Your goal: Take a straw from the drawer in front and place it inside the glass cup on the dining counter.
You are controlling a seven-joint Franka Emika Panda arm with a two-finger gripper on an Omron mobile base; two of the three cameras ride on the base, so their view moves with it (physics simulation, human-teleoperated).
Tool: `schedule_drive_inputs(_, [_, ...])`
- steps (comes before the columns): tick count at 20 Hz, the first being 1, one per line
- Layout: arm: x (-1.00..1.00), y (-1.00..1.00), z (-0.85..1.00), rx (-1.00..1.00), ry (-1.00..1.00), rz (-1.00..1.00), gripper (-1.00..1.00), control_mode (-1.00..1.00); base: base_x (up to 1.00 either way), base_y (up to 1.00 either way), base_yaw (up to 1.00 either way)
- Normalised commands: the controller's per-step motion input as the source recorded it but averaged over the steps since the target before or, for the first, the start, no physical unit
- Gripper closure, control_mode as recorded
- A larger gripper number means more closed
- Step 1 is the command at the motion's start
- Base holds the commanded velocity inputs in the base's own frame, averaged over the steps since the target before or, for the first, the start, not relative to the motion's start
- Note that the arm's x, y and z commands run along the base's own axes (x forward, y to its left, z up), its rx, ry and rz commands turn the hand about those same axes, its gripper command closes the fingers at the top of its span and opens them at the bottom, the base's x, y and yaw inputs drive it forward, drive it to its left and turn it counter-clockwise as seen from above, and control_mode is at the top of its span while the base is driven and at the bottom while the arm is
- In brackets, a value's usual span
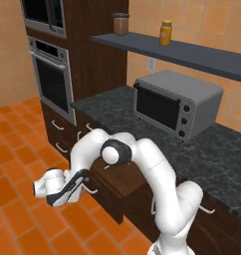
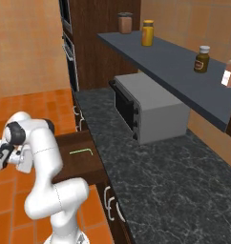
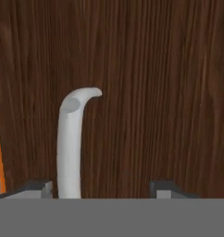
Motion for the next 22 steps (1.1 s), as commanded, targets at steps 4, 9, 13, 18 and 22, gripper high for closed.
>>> schedule_drive_inputs(4, [-0.42,0.07,0.73,0.52,0.32,0.12,-1.00,-1.00,0.00,0.00,0.00])
schedule_drive_inputs(9, [-0.41,-0.16,0.89,0.53,0.25,0.05,-1.00,-1.00,0.00,0.00,0.00])
schedule_drive_inputs(13, [-0.11,-0.91,1.00,0.44,0.00,0.00,-1.00,-1.00,0.00,0.00,0.00])
schedule_drive_inputs(18, [0.23,-1.00,0.76,0.38,0.04,0.00,-1.00,-1.00,0.00,0.00,0.00])
schedule_drive_inputs(22, [0.80,-0.75,-0.04,0.24,0.16,0.00,-1.00,-1.00,0.00,0.00,0.00])
